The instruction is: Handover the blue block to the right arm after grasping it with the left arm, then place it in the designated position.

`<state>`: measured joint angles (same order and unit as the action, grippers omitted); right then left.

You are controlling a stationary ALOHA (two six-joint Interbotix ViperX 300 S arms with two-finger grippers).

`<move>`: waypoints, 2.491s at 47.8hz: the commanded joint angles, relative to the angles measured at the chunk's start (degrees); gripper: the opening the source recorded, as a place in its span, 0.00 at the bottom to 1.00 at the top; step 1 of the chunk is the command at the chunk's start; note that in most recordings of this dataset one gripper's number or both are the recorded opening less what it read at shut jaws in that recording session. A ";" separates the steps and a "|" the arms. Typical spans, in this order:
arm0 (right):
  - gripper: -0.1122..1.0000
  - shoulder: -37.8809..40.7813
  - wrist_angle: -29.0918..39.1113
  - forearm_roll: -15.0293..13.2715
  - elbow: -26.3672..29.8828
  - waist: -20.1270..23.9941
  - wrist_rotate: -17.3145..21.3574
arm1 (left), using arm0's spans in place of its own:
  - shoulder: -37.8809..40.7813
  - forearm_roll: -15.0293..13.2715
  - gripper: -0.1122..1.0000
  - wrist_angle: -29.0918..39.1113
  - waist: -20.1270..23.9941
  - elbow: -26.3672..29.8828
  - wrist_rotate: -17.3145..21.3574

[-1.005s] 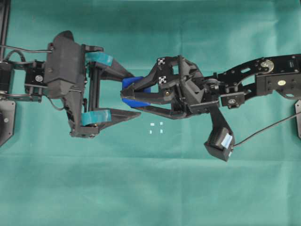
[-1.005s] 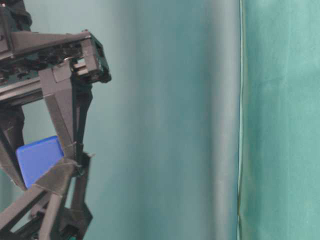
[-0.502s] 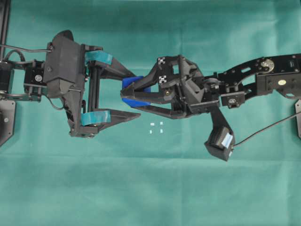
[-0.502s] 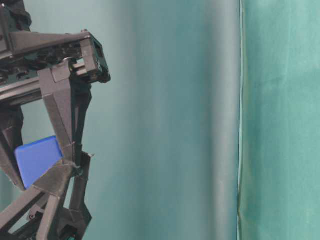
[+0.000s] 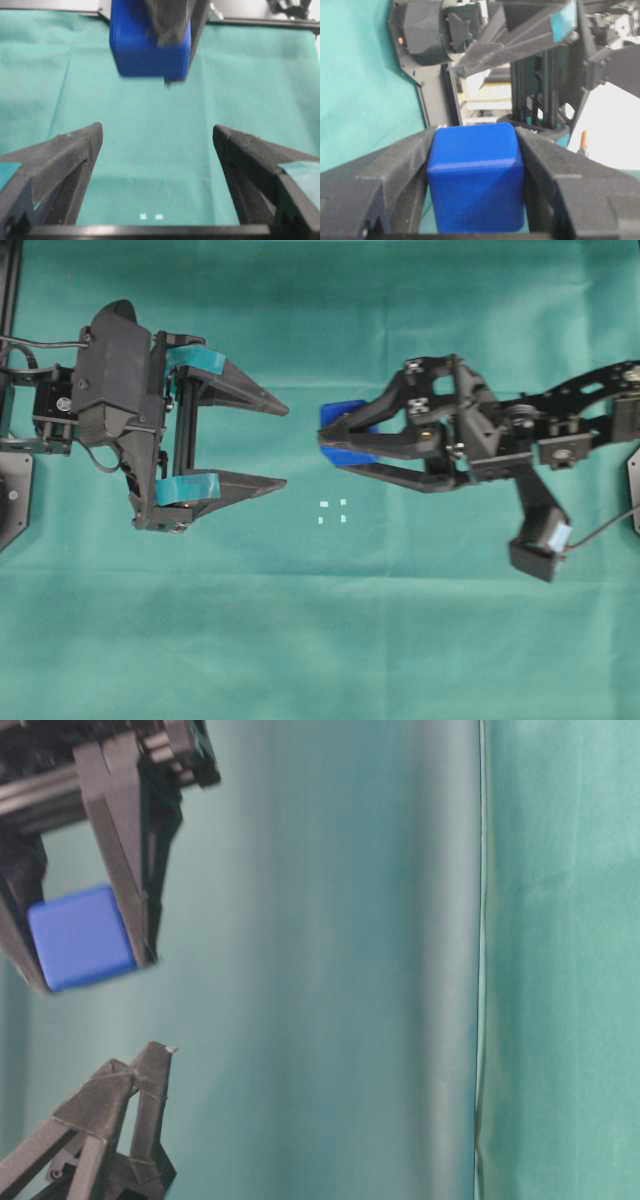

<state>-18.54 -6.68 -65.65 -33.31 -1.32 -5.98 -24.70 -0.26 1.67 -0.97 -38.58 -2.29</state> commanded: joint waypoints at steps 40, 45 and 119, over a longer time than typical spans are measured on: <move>0.57 -3.52 6.77 20.30 -0.70 1.05 43.33 | -0.88 -0.09 1.00 0.26 0.09 0.79 -0.09; 0.57 -3.52 8.53 20.30 -0.79 2.02 48.25 | -0.88 -0.18 1.00 0.26 0.09 0.70 -0.09; 0.57 -3.52 11.95 20.39 -0.70 3.16 51.06 | -0.62 -0.18 1.00 0.26 0.09 1.05 -0.09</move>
<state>-21.01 5.54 -45.44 -34.80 1.67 45.00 -24.61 -0.35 2.20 -0.97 -38.58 -2.37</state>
